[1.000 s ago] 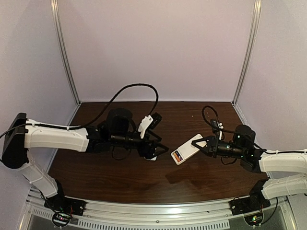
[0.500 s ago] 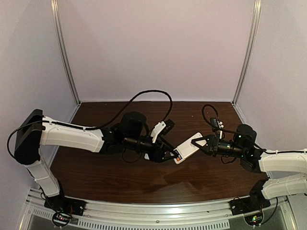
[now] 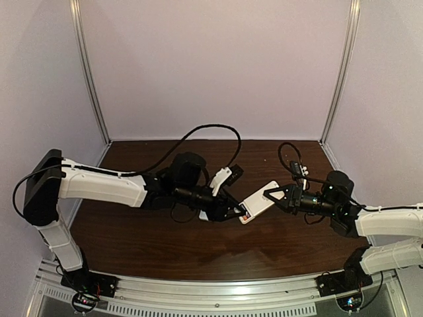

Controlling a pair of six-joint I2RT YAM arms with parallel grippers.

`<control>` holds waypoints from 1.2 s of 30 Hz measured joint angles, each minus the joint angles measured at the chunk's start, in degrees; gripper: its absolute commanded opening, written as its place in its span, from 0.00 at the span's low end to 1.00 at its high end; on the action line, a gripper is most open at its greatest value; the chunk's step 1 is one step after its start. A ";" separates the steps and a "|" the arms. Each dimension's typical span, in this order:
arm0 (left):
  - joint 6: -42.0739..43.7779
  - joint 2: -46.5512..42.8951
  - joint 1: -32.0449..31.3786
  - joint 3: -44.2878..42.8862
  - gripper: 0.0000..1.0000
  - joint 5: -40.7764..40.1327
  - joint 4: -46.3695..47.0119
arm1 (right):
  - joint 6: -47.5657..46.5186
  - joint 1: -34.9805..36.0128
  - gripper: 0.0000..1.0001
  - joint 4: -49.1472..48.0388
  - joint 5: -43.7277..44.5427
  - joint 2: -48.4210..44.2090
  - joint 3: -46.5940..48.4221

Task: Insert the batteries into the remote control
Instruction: Adjust the battery in the battery compartment.

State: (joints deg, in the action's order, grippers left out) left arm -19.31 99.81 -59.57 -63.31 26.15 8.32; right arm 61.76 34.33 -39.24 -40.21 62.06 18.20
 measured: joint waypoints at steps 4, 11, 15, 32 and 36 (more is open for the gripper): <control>0.15 0.28 -0.02 -1.38 0.37 -1.31 -1.99 | 0.07 -0.09 0.00 -0.46 0.07 0.39 -0.07; 1.01 0.61 -0.52 -2.05 0.41 -1.05 -3.13 | 0.81 -0.07 0.00 -0.90 -0.22 0.96 -0.17; -0.37 0.59 0.48 -0.96 0.38 1.62 -1.03 | 0.68 -0.07 0.00 -1.03 -0.48 0.87 -0.17; -3.96 0.96 2.78 -1.97 0.17 4.20 -1.77 | -0.15 -0.13 0.00 -0.24 -0.46 0.20 -0.17; -3.96 2.49 2.95 -5.07 0.29 3.43 -6.05 | -0.48 -0.61 0.00 0.85 0.28 0.33 -0.20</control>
State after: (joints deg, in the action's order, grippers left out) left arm -23.27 102.30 -56.62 -68.38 29.58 2.26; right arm 61.28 33.71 -38.39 -39.92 62.39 18.00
